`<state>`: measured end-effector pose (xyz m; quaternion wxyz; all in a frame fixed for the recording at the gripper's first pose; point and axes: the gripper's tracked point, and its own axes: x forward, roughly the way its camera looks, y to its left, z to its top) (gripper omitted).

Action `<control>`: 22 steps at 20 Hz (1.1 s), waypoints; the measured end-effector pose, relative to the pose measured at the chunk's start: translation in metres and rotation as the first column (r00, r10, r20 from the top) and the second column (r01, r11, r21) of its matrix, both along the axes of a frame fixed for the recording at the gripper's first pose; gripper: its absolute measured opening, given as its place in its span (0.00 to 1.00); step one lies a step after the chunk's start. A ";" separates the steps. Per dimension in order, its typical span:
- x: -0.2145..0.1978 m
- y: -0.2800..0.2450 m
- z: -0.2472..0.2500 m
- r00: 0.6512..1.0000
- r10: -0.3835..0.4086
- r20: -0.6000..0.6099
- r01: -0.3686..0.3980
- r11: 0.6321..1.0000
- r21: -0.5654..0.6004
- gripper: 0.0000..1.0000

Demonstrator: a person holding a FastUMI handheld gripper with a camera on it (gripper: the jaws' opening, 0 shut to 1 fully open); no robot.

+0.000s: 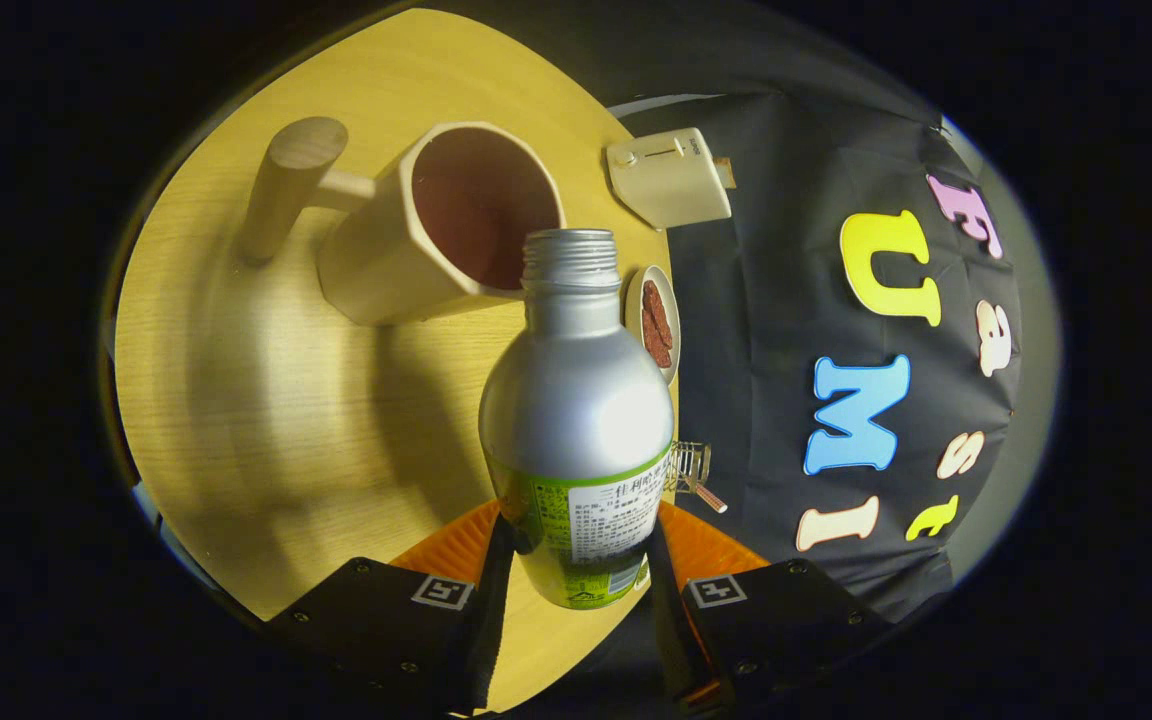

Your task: Take the bottle from table, then pour the juice into the cup, finally place the bottle on the coaster

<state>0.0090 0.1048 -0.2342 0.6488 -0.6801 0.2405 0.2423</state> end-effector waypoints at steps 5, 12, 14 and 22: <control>-0.001 -0.003 0.012 1.000 -0.002 0.008 0.003 0.995 -0.103 0.63; -0.001 0.000 0.023 1.000 0.007 0.016 -0.004 0.983 -0.184 0.63; -0.001 0.001 0.025 1.000 0.018 0.017 -0.014 0.977 -0.214 0.63; 0.002 0.000 0.033 0.999 0.038 -0.003 -0.037 0.950 -0.309 0.63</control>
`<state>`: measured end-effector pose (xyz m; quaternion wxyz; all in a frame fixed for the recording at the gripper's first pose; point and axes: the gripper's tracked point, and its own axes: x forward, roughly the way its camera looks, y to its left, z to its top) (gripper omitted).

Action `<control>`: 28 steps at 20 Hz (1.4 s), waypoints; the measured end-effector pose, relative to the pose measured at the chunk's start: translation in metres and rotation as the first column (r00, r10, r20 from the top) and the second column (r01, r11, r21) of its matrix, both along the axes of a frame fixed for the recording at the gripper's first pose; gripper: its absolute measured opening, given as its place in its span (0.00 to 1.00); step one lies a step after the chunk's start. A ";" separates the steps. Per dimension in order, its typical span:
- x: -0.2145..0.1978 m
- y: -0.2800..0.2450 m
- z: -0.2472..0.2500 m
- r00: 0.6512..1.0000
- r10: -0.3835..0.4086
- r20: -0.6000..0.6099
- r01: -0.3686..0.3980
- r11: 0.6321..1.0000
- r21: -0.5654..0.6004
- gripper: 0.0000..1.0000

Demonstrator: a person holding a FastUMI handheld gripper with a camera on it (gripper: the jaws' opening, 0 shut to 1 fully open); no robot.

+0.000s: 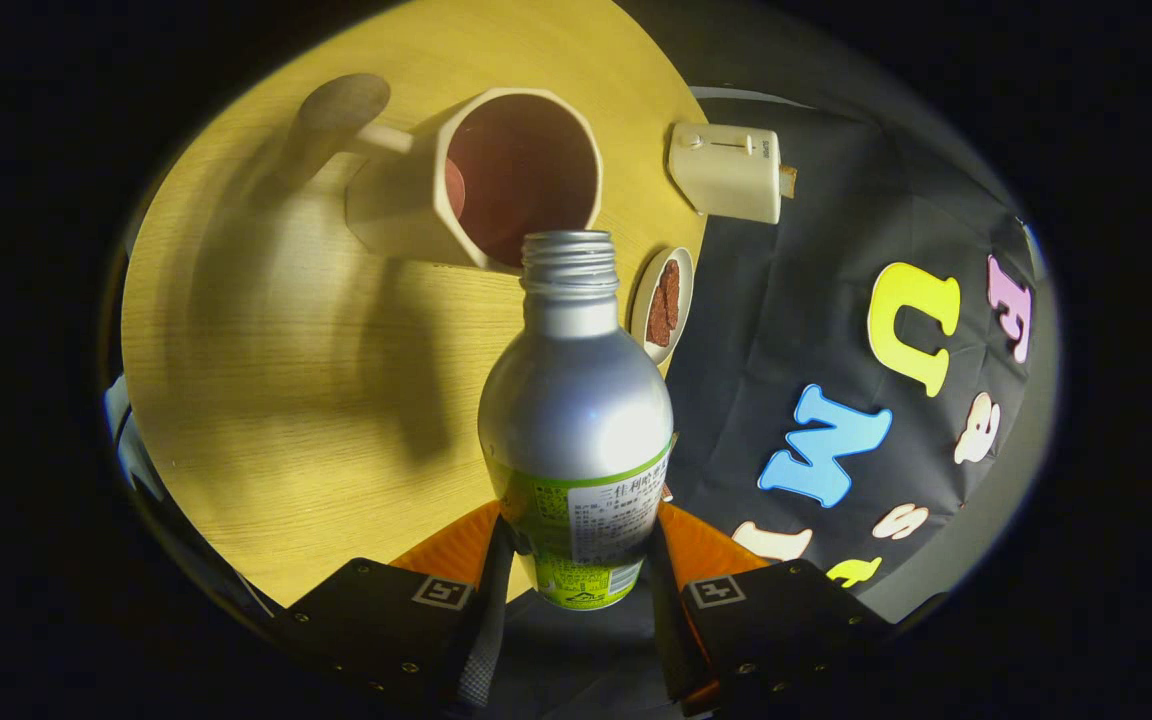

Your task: Take the bottle from table, then pour the juice into the cup, finally place the bottle on the coaster

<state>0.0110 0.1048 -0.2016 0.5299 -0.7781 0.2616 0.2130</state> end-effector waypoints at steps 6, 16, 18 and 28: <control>-0.001 0.003 0.001 1.000 0.012 -0.015 -0.013 0.998 -0.055 0.63; -0.002 0.001 0.002 0.999 0.007 -0.043 -0.012 0.994 -0.108 0.63; -0.001 0.001 0.002 0.999 0.010 -0.048 -0.015 0.993 -0.116 0.63; 0.006 0.000 0.011 0.998 0.021 -0.063 -0.031 0.986 -0.161 0.63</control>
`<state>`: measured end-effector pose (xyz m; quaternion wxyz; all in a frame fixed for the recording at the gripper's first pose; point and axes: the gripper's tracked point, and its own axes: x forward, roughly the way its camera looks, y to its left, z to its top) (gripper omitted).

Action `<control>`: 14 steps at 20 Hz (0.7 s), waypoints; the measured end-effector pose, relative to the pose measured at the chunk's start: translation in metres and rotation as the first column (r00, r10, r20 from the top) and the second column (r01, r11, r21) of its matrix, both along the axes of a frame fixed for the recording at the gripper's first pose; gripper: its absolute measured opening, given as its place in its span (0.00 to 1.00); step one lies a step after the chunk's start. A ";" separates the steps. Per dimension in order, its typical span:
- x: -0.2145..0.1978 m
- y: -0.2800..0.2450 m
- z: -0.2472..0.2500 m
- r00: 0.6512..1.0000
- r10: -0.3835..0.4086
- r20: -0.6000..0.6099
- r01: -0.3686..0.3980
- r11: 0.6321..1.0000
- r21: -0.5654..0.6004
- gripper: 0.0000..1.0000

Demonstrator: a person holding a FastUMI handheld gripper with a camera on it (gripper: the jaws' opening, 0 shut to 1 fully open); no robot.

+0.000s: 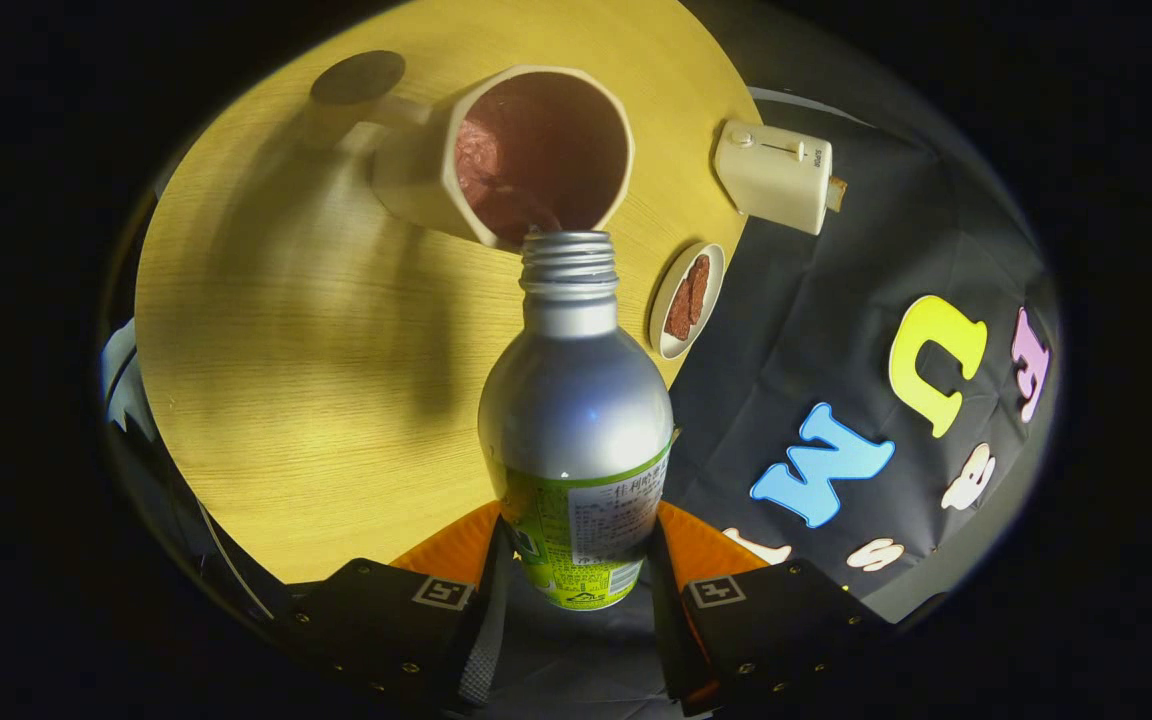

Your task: Take the bottle from table, then pour the juice into the cup, finally place the bottle on the coaster

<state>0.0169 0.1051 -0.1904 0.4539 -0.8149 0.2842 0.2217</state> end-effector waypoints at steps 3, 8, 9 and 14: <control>-0.001 0.000 0.001 1.000 -0.003 -0.013 0.002 1.000 -0.025 0.63; -0.002 0.001 0.003 1.000 0.001 -0.020 -0.001 0.999 -0.042 0.63; -0.002 0.001 0.006 1.000 0.002 -0.019 -0.003 0.999 -0.044 0.63; -0.004 0.002 0.009 1.000 0.007 -0.017 -0.008 0.998 -0.055 0.63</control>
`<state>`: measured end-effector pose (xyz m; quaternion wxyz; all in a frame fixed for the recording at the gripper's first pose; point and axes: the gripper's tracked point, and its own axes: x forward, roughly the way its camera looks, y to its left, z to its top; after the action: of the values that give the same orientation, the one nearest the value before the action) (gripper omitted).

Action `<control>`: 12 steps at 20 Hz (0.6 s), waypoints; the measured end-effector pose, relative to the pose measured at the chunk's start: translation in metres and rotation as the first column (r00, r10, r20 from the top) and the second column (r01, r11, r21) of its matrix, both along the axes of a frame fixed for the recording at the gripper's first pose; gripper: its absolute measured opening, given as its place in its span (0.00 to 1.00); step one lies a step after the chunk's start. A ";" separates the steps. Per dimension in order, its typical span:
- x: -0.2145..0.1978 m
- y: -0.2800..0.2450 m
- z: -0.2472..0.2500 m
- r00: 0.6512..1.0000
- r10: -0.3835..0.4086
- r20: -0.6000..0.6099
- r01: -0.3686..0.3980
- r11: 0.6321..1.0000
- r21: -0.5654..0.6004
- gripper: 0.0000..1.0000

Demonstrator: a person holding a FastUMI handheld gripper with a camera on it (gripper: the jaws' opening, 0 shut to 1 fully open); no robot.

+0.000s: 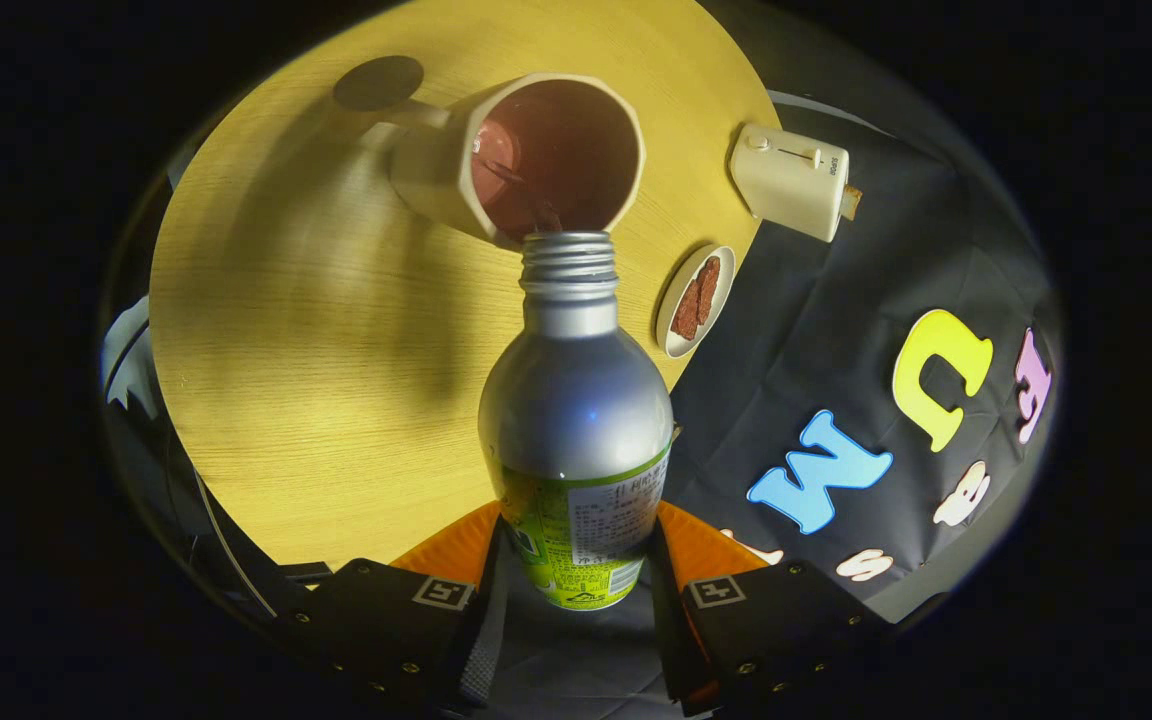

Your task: Take the bottle from table, then pour the juice into the cup, finally place the bottle on the coaster

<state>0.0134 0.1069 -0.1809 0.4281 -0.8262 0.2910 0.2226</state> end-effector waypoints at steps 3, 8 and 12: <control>-0.002 0.000 0.004 1.000 0.004 -0.002 -0.004 1.000 -0.020 0.63; -0.003 0.007 0.010 1.000 0.003 -0.005 -0.003 0.999 -0.041 0.63; -0.002 0.011 0.012 1.000 0.010 -0.011 -0.011 0.998 -0.067 0.63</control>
<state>0.0112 0.1175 -0.1686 0.3972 -0.8405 0.2961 0.2193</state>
